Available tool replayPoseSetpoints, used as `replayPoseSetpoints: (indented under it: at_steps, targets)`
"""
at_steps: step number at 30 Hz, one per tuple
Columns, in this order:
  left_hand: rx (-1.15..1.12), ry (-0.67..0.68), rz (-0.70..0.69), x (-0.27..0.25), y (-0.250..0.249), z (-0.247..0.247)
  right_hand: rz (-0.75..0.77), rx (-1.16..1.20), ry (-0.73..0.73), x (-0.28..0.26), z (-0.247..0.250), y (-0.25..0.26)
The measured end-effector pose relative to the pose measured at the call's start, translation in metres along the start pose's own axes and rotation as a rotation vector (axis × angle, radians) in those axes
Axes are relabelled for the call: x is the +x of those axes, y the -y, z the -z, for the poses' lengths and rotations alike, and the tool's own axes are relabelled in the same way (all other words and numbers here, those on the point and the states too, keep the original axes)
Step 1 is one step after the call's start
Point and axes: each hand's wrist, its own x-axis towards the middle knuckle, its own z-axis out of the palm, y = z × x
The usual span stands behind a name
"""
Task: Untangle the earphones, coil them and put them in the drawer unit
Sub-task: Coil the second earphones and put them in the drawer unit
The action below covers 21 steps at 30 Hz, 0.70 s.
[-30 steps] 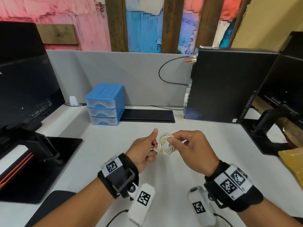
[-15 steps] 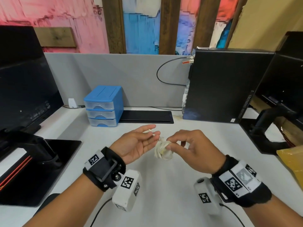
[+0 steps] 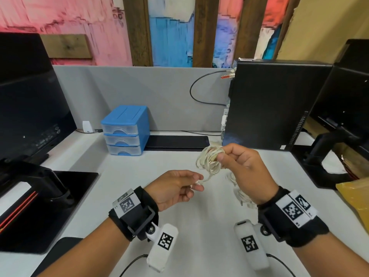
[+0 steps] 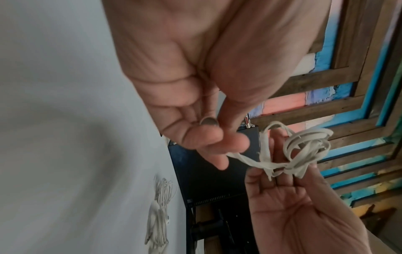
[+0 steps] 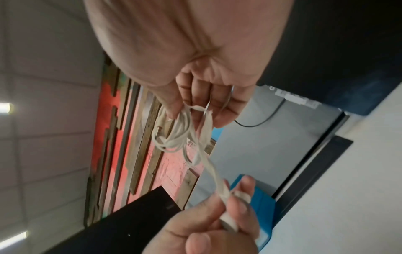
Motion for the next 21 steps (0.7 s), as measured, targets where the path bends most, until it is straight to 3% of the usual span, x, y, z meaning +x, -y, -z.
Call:
replayPoseSetpoints:
  at_steps: [6, 10, 12, 16, 21]
  targets:
    - [-0.036, 0.003, 0.021, 0.001, 0.004, -0.006, -0.088, 0.221, 0.142, -0.001, -0.003, -0.004]
    - [-0.032, -0.006, -0.013, 0.0, 0.002, -0.004, -0.122, 0.096, 0.368, -0.004, -0.004, -0.008]
    - [-0.036, -0.004, -0.035, -0.001, 0.001, -0.003, -0.149, -0.079, 0.417, -0.008, -0.007, -0.011]
    - [-0.057, -0.017, -0.048, -0.004, 0.0, -0.008, -0.097, -0.463, 0.304, -0.008, -0.01, -0.019]
    - [-0.085, 0.002, -0.009, -0.003, -0.003, -0.014, -0.08, -0.608, 0.168, -0.007, -0.007, -0.023]
